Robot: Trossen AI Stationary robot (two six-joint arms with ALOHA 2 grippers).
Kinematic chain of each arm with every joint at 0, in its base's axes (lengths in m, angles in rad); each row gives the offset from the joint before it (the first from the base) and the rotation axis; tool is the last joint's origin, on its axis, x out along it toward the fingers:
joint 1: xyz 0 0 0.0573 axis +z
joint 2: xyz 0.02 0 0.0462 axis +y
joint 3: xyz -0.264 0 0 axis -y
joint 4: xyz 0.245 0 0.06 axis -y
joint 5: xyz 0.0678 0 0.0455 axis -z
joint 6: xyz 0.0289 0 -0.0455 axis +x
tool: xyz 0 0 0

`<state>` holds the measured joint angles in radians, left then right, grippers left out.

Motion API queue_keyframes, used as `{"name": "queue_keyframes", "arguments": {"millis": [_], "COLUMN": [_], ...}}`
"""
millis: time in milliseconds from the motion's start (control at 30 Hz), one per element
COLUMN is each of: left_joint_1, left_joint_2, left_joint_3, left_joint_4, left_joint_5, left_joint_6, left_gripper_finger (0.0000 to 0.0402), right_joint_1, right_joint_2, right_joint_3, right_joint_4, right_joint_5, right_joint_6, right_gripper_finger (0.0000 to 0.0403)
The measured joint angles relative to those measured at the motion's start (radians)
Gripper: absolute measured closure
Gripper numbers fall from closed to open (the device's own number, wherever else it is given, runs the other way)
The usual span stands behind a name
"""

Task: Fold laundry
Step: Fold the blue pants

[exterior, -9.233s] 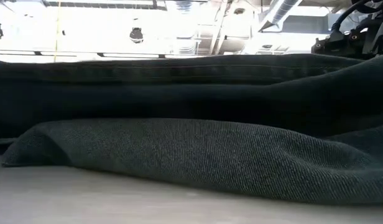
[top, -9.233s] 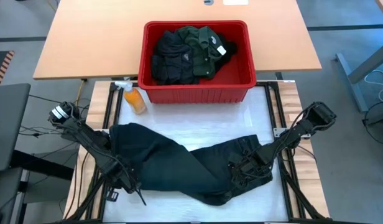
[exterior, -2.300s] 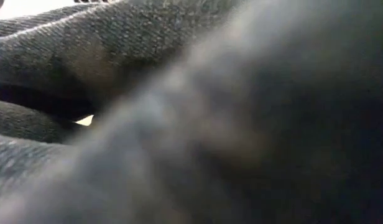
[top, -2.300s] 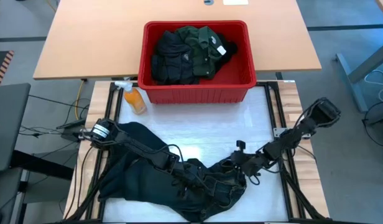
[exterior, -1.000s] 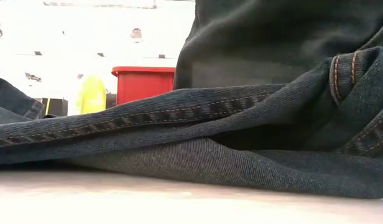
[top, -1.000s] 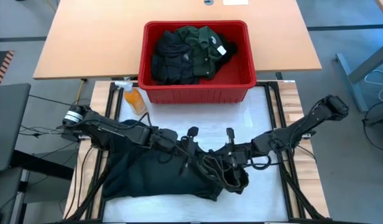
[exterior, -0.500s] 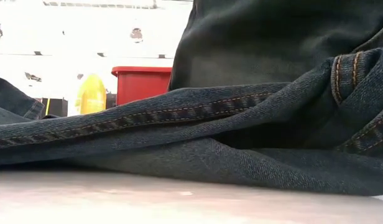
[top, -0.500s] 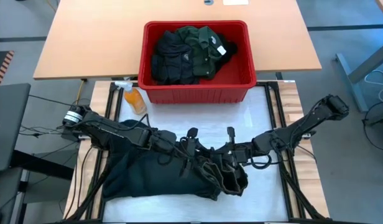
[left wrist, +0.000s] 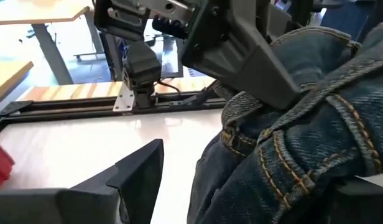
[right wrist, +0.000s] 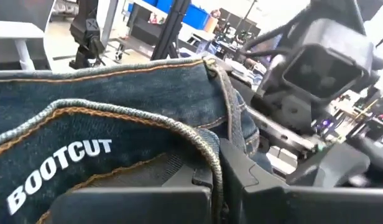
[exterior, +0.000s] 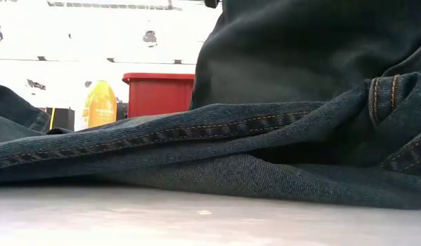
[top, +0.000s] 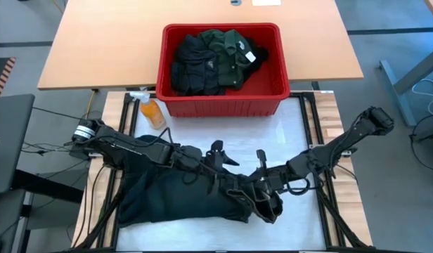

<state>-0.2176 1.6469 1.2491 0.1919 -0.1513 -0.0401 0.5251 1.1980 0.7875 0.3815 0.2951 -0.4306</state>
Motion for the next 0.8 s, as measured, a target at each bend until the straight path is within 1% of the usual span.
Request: {"name": "queue_keyframes", "arguments": {"millis": [67,133,200,300,400,500,567,633,700,800], "left_joint_1": [0.001,0.007,0.007,0.007,0.009,0.011,0.013,0.015,0.019,0.022], "left_joint_2": [0.022,0.058,0.091,0.112,0.109,0.107,0.107,0.107,0.107,0.107], "left_joint_3": [0.000,0.000,0.000,0.000,0.000,0.000,0.000,0.000,0.000,0.000], "left_joint_4": [0.035,0.112,0.159,0.201,0.218,0.220,0.221,0.220,0.223,0.249], "left_joint_5": [0.048,0.121,0.160,0.166,0.178,0.216,0.238,0.252,0.264,0.284], "left_joint_6": [-0.026,-0.054,-0.079,-0.102,-0.103,-0.130,-0.156,-0.171,-0.183,-0.187], "left_gripper_finger": [0.0143,0.0143,0.0143,0.0143,0.0143,0.0155,0.0177,0.0212,0.0260,0.0352], "right_joint_1": [-0.001,-0.001,-0.007,-0.009,-0.008,-0.008,-0.008,-0.008,-0.008,-0.010], "right_joint_2": [0.001,0.001,0.001,0.001,0.001,0.000,0.000,0.000,0.000,0.000], "right_joint_3": [0.012,0.021,0.026,0.026,0.027,0.027,0.027,0.027,0.027,0.027], "right_joint_4": [-0.007,-0.002,0.001,-0.006,-0.003,-0.004,0.000,0.001,-0.001,0.003], "right_joint_5": [0.000,0.000,0.003,0.023,0.088,0.114,0.116,0.118,0.119,0.138], "right_joint_6": [-0.023,-0.041,-0.046,-0.047,-0.047,-0.048,-0.049,-0.048,-0.036,0.039], "right_gripper_finger": [0.0376,0.0376,0.0376,0.0376,0.0376,0.0376,0.0376,0.0376,0.0372,0.0358]}}
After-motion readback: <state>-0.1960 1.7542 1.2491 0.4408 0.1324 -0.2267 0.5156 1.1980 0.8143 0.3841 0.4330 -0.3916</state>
